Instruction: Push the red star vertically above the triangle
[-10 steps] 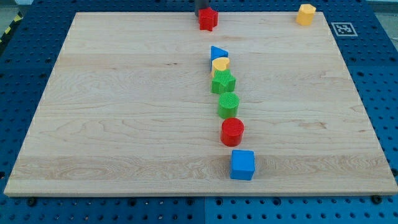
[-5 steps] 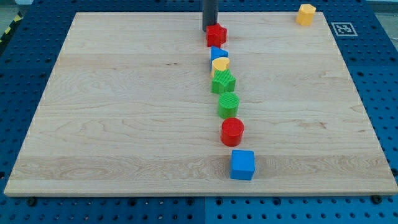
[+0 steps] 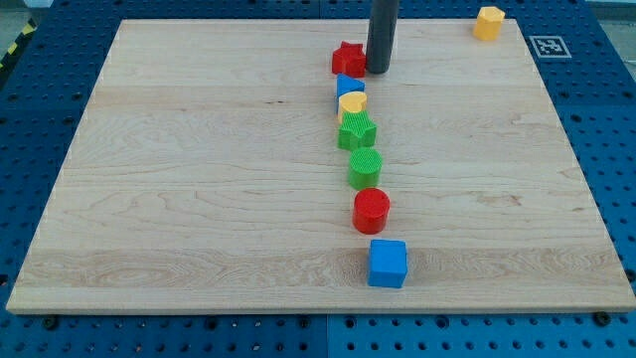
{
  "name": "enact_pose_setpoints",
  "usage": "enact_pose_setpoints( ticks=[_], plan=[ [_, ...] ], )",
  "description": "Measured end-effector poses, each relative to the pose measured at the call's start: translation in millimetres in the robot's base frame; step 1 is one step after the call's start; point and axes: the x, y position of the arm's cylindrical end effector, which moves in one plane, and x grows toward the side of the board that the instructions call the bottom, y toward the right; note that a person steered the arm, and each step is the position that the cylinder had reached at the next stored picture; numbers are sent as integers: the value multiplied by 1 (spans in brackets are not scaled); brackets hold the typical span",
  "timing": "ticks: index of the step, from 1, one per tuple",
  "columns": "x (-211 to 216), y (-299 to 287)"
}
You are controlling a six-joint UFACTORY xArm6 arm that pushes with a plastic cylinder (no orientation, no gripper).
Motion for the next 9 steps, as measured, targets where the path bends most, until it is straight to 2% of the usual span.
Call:
enact_pose_setpoints(
  ticks=[2,4,6,8,9],
  plan=[
    [16,4],
    [-43,16],
    [-44,-28],
    [-26,-40],
    [-37,-40]
  ],
)
